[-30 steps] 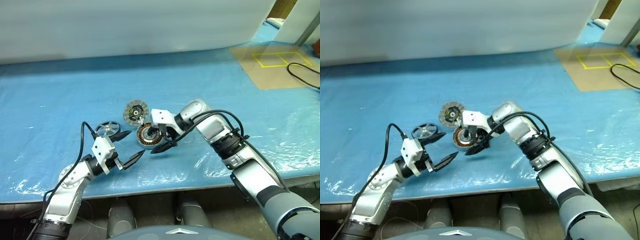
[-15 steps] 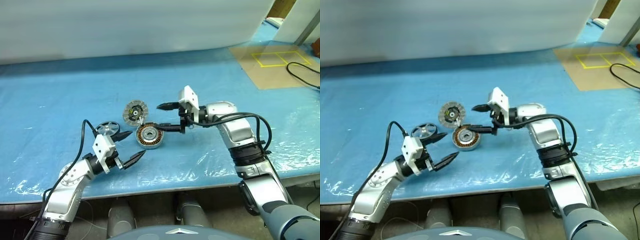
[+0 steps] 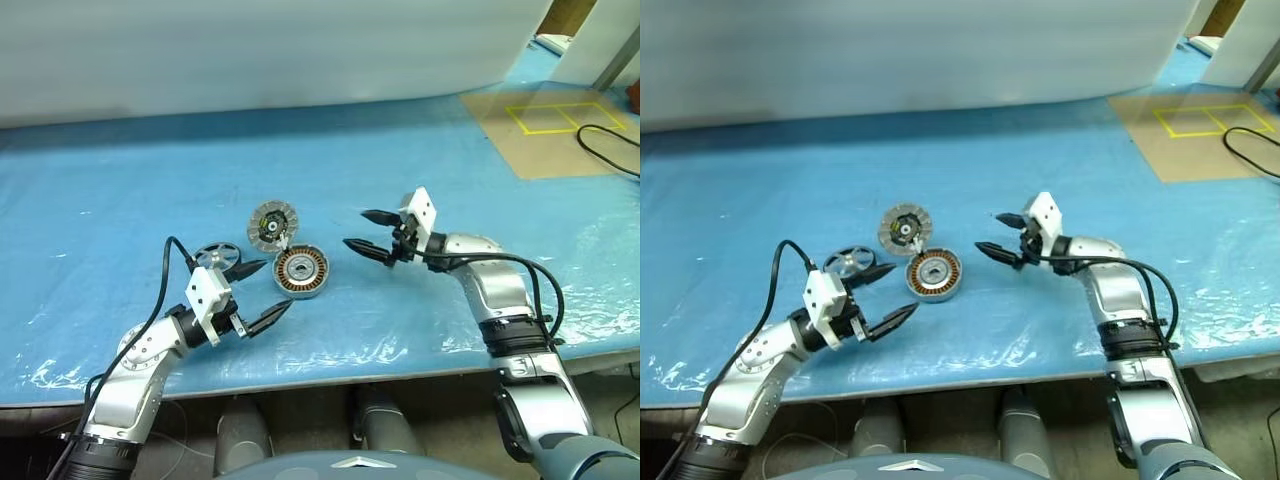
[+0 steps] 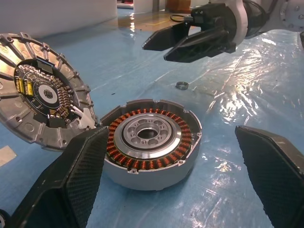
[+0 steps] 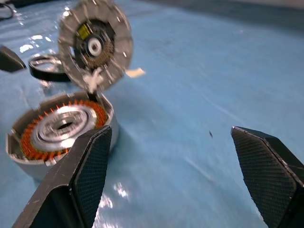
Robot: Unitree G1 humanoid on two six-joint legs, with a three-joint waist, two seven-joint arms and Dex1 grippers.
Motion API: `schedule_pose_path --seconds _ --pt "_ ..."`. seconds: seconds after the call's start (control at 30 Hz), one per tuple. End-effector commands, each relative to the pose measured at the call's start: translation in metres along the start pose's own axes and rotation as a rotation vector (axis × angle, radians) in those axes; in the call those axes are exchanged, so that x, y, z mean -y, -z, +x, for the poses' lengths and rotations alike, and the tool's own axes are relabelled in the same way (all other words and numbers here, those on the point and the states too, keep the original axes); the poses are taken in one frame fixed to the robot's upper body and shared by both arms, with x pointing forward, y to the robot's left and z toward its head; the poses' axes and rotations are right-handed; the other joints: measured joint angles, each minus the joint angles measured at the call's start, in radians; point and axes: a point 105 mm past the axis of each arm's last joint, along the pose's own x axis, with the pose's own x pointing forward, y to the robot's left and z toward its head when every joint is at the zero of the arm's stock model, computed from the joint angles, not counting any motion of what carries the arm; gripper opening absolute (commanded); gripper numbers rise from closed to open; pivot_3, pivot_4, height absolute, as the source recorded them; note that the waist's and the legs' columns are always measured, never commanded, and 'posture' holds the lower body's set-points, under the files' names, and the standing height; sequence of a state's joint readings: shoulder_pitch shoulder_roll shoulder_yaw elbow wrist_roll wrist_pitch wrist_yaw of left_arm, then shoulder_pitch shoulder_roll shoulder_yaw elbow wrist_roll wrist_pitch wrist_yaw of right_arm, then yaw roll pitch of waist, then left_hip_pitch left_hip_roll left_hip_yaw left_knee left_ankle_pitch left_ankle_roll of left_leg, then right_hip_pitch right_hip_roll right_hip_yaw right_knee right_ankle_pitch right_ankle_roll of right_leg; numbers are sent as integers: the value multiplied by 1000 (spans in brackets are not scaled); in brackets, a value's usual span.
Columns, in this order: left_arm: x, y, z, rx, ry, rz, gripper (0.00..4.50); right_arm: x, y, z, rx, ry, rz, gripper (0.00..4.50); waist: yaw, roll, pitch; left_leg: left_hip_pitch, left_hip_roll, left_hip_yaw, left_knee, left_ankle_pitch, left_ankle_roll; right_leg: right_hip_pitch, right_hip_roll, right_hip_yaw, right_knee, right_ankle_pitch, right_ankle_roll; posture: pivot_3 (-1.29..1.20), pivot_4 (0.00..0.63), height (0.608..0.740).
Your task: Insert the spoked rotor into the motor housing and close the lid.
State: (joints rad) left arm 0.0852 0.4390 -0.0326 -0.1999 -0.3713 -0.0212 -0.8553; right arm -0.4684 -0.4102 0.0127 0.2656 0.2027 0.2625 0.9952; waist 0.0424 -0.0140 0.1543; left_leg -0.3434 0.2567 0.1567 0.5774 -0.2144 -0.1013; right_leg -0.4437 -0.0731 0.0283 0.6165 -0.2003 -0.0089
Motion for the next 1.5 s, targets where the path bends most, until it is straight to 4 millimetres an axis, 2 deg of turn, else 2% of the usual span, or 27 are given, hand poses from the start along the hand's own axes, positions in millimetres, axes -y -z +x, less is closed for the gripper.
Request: schedule_pose_path --seconds 0.03,0.4,0.5,0.77,0.8,0.87,0.93,1.1,1.17,1.27,1.37,1.5 --pt "-1 -9 -2 22 2 28 4500 9 5 -10 0 57 -10 4208 -1 0 0 0 0 0 0 0 0 0 0 0 0 0 0 0 150 740" --pt "-1 -4 -4 12 -1 23 4500 22 54 -19 -162 149 8 4208 -2 0 0 0 0 0 0 0 0 0 0 0 -1 0 0 0 150 740" --pt "-2 -4 -5 11 -3 25 4500 20 71 -27 -229 133 -6 3605 0 0 0 0 0 0 0 -1 1 1 0 0 -1 0 0 0 150 740" --pt "-1 -3 -7 8 -9 29 4500 15 79 -30 -279 80 -52 811 0 0 -1 2 0 0 0 -2 4 4 0 -1 -3 0 0 0 150 740" --pt "-1 -3 -7 8 -10 30 4500 14 77 -28 -275 73 -58 603 0 0 -1 2 0 0 0 -2 4 4 0 -1 -3 0 0 0 150 740" --pt "-1 -4 -7 8 -13 32 4500 13 72 -25 -257 66 -64 581 0 0 -1 2 0 0 0 -2 4 4 0 -1 -3 0 0 0 150 740" --pt "-1 -5 -7 10 -15 34 4500 11 55 -15 -177 57 -45 581 -1 0 -1 2 0 0 0 -2 4 4 0 -1 -3 0 0 0 150 740" --pt "-1 -8 -9 12 -30 37 4500 1 -4 13 1 -6 -85 581 -13 1 0 1 2 0 -2 -2 4 1 0 0 -3 0 0 0 150 740" --pt "0 -8 -11 9 -36 37 4500 -10 -30 23 59 -72 -116 581 -14 3 1 -1 1 0 -2 -2 4 -1 0 0 -3 0 0 0 150 740" --pt "-1 -8 -12 6 -43 37 4500 -23 -52 31 102 -142 -139 581 -12 3 1 -4 1 0 -2 -1 3 -4 0 -1 -3 0 0 0 150 740" --pt "-1 -7 -13 3 -51 35 4500 -35 -63 36 106 -203 -156 581 -5 3 1 -3 1 0 -2 0 1 -4 1 -1 -4 0 0 0 150 740" --pt "0 -2 -15 -4 -54 27 4500 -53 -60 46 38 -278 -209 581 -2 3 1 -3 1 0 -2 0 1 -4 0 -2 -5 0 0 0 150 740"
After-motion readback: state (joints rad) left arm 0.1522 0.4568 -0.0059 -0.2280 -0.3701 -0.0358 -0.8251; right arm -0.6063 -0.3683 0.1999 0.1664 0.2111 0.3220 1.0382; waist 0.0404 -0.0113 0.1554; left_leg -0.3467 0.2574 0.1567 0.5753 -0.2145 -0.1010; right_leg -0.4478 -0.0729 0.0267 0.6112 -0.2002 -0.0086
